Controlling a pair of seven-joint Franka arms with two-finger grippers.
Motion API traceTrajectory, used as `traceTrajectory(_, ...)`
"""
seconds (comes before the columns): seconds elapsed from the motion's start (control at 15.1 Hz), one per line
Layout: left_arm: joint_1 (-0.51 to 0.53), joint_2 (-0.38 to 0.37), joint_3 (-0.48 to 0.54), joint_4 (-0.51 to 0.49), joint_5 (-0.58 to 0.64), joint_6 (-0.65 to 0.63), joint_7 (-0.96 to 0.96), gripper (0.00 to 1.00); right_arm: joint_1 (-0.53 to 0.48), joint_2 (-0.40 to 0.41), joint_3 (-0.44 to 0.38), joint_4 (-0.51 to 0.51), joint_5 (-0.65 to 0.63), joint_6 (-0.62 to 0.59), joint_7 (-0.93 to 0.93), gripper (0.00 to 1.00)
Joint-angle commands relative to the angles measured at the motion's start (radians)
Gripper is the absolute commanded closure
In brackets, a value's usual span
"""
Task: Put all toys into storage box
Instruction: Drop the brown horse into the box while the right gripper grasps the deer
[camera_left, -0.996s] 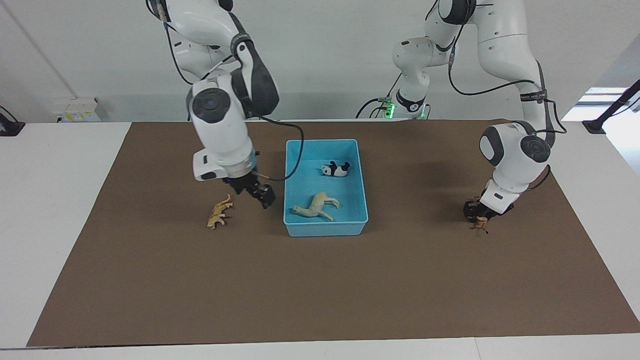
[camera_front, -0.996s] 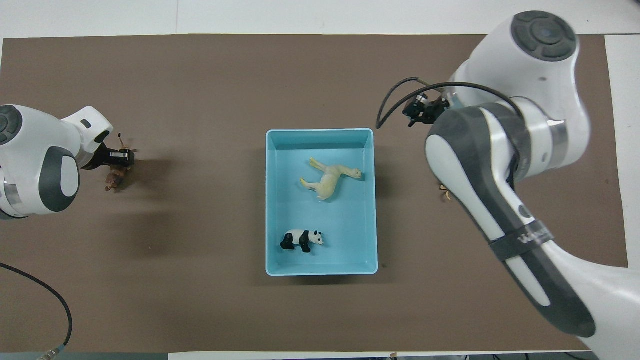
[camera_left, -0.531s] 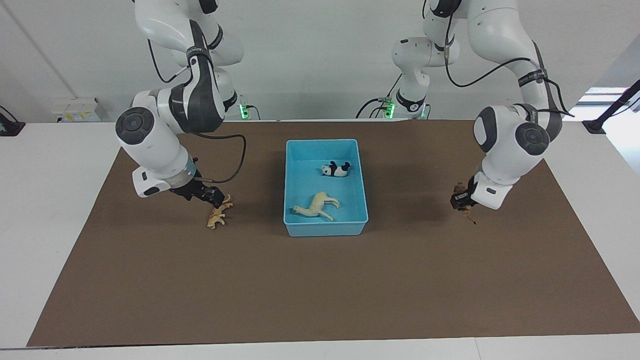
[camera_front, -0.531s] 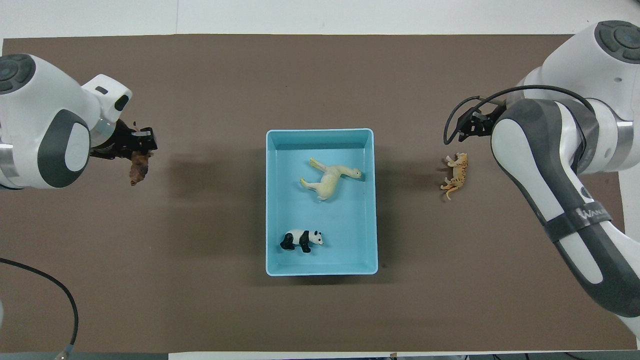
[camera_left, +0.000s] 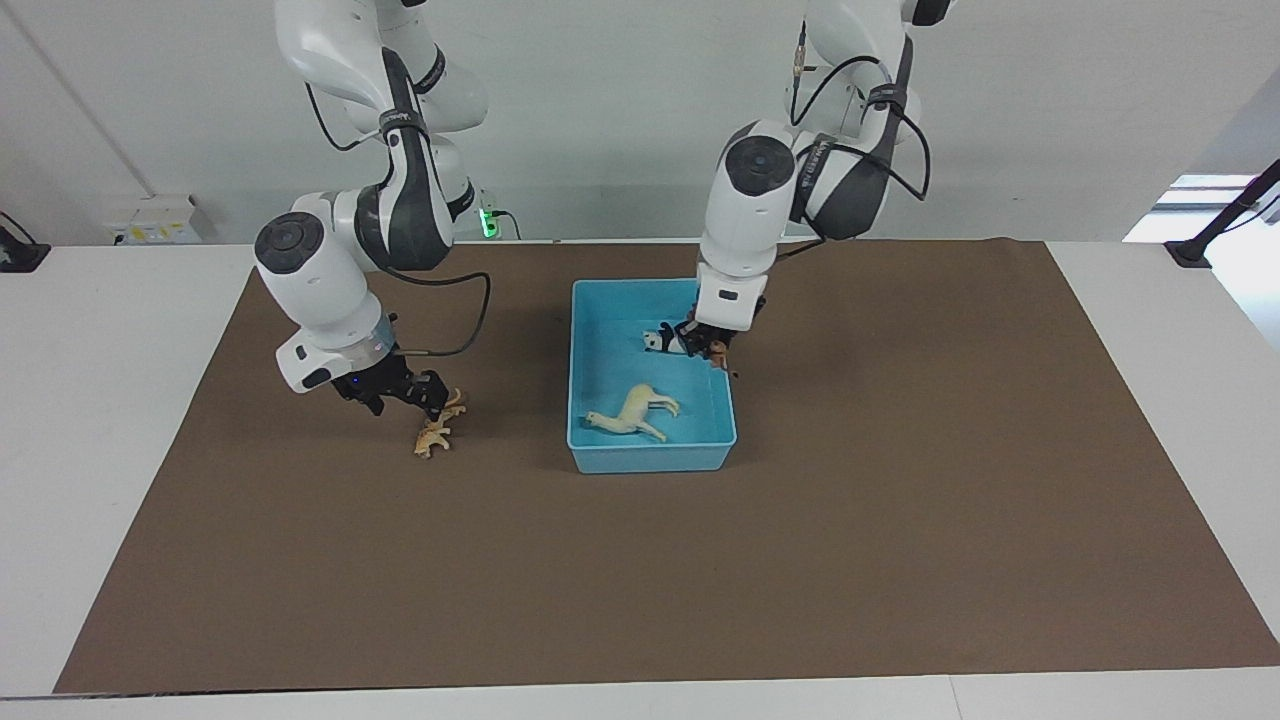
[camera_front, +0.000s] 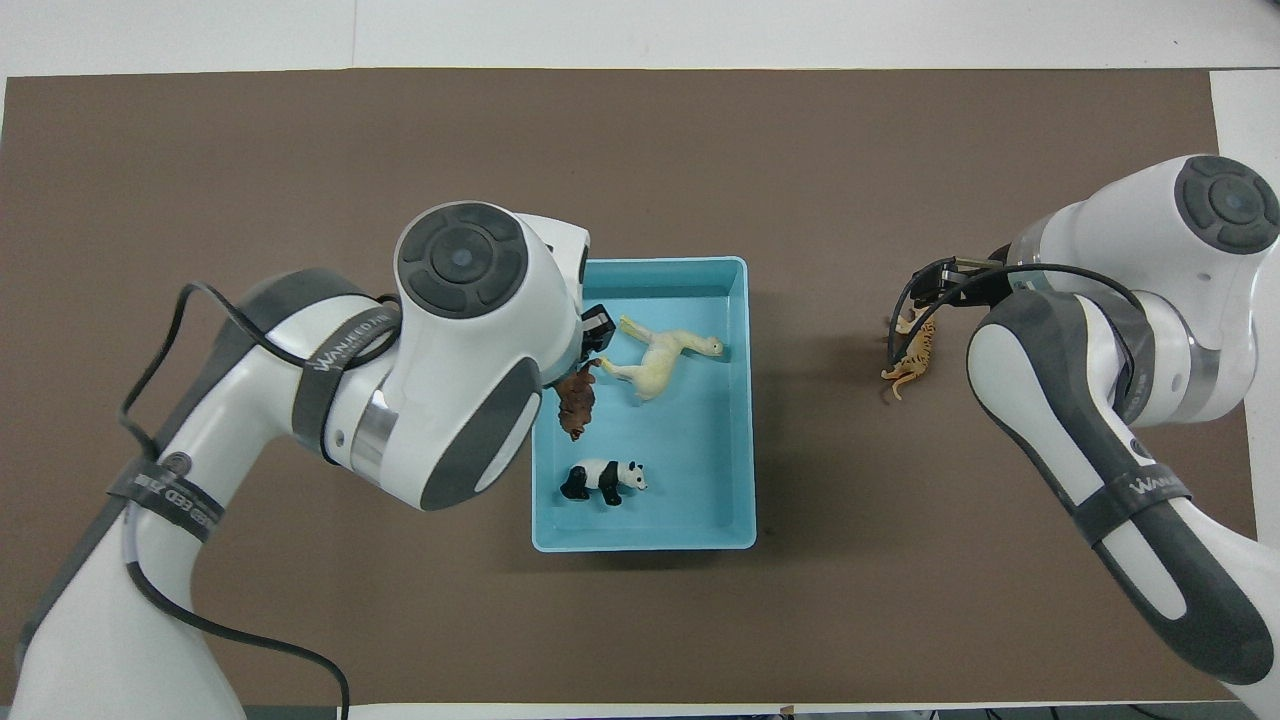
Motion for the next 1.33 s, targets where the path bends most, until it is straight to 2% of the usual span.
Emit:
traceTrajectory(0.0, -0.059, -0.045, 0.022, -0.106, -0.019, 0.098, -0.056, 0.64, -0.011, -0.068, 0.011, -0.129, 0.009, 0.095, -0.038, 0.08)
traceTrajectory(0.07, -0.06, -0.049, 0.022, -0.112, -0.019, 0.092, -0.056, 0.01, -0.009, -0.073, 0.011, -0.149, 0.009, 0.124, -0.048, 0.08)
traceTrajectory(0.4, -0.053, -0.056, 0.025, -0.068, -0.019, 0.02, -0.056, 0.0, -0.008, -0.071, 0.011, -0.183, 0.009, 0.16, -0.096, 0.08)
traceTrajectory(0.53, -0.022, -0.136, 0.042, -0.068, -0.01, -0.058, -0.022, 0.0, -0.009, -0.059, 0.011, -0.183, 0.011, 0.174, -0.094, 0.08)
traceTrajectory(0.8, 0.194, -0.259, 0.045, -0.037, -0.011, -0.225, 0.298, 0.0, -0.008, -0.013, 0.012, -0.174, 0.011, 0.177, -0.085, 0.08)
traceTrajectory(1.06, 0.374, -0.266, 0.047, 0.06, 0.004, -0.435, 0.729, 0.0, -0.003, 0.022, 0.014, -0.16, 0.011, 0.178, -0.084, 0.12)
traceTrajectory(1.26, 0.485, -0.262, 0.035, 0.067, 0.017, -0.477, 0.901, 0.0, 0.008, 0.033, 0.014, -0.162, 0.014, 0.198, -0.076, 0.13)
